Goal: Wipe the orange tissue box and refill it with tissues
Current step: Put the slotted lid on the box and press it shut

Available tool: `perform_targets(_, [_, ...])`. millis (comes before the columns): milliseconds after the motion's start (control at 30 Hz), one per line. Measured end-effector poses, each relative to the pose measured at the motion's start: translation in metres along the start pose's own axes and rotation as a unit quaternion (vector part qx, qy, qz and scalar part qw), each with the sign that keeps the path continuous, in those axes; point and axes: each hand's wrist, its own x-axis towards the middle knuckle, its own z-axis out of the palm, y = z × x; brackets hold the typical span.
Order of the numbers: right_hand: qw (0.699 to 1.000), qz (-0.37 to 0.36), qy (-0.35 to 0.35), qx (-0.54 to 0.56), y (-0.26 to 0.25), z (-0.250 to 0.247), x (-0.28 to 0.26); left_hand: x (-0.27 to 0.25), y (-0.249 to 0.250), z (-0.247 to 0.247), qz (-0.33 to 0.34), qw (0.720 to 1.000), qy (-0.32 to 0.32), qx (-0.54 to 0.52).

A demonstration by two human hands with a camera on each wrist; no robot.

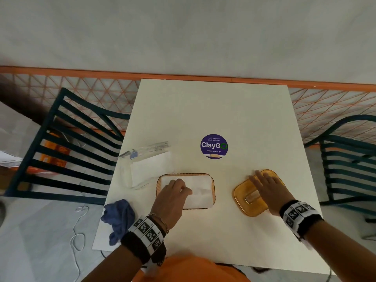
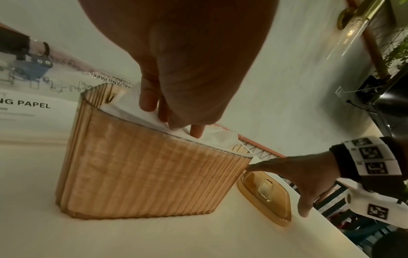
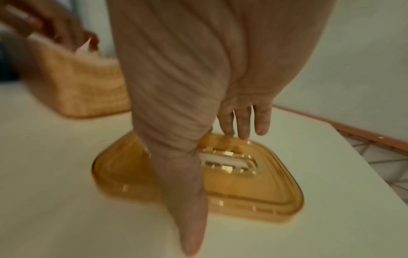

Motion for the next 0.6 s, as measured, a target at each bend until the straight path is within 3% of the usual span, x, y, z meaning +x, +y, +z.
perform_targets(233, [0.991,-0.032,-0.029,-0.124,-0.004,-0.011,0.011,-0.006,-0.002,0.001,-0.002,1.000,-0.009,-0.004])
perform_targets(367, [0.991,-0.018,-0.060,-0.116,0.002,-0.021,0.004,-0.011,-0.005,0.001,0.000,1.000,-0.020,-0.003])
perform_targets(467, [0.995,0.045,-0.091,0.025,0.011,-0.021,-0.020,-0.011,-0.007,0.001,0.005,1.000,-0.024,-0.002])
perform_targets(600, [0.962,0.085,-0.057,0.254,0.009,-0.030,-0.058,-0.012,-0.010,0.003,0.014,1.000,-0.012,0.000])
